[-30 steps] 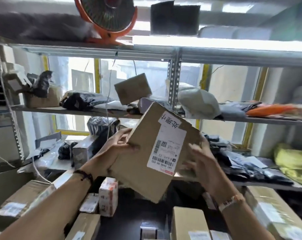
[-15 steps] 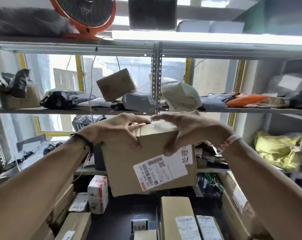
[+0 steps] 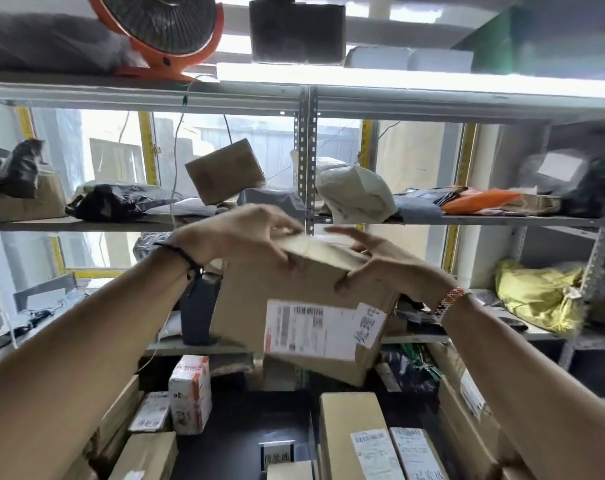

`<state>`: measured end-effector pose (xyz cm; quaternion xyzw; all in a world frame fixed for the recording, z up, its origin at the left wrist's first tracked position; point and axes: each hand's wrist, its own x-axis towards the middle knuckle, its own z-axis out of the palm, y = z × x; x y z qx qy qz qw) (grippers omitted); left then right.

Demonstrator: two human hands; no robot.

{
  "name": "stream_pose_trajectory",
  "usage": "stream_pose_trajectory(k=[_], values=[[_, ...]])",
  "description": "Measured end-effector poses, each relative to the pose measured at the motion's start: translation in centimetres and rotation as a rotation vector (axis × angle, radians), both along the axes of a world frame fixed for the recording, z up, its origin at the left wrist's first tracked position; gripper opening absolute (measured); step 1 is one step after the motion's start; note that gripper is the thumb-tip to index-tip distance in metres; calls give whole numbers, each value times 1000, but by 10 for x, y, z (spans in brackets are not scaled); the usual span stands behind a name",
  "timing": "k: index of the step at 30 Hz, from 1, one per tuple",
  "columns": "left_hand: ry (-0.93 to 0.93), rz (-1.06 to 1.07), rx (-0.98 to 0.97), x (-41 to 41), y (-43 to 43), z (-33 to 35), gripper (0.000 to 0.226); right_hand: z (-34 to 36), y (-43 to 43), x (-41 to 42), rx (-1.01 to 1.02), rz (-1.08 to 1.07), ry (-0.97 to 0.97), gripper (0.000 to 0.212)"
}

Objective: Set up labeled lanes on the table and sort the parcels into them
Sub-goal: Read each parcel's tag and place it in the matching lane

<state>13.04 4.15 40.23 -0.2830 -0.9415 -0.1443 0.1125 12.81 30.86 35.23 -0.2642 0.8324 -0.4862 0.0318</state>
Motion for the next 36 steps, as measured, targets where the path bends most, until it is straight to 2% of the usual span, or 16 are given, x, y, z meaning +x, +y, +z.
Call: stream_pose_trajectory(k=[3,6,8,10,13,15,19,22,25,31,36], values=[[232,87,238,-8,-12,-3,95,-13,3,-1,-270,-106,23,95],[251,151,525,-17,-26,-22,107,-28,0,-9,-555,-132,16,86],[136,139,739,-22,-29,-41,93,-38,-4,-6,-735,-84,20,74],[-99,41,958,-12,-20,-57,65,-48,-11,-2,-843,-44,15,56],[-389,-115,1151,-10,-14,-82,68,-64,-30,8,-942,-7,-106,45],[-482,-182,1261,-6,-11,-91,68,-78,-40,10,-989,4,-185,43],[-464,-199,1300,-3,-13,-105,59,-93,-53,11,-1046,-16,-208,44],[-445,-178,1330,-6,-19,-115,58,-100,-57,12,-1037,-6,-212,35],[-464,-210,1333,-8,-22,-123,59,-107,-60,12,-1038,-45,-233,41],[-578,-191,1322,-15,-15,-145,74,-121,-48,15,-1003,-88,-271,36],[-684,-117,1335,-26,21,-167,85,-135,-15,23,-947,-207,-358,60]])
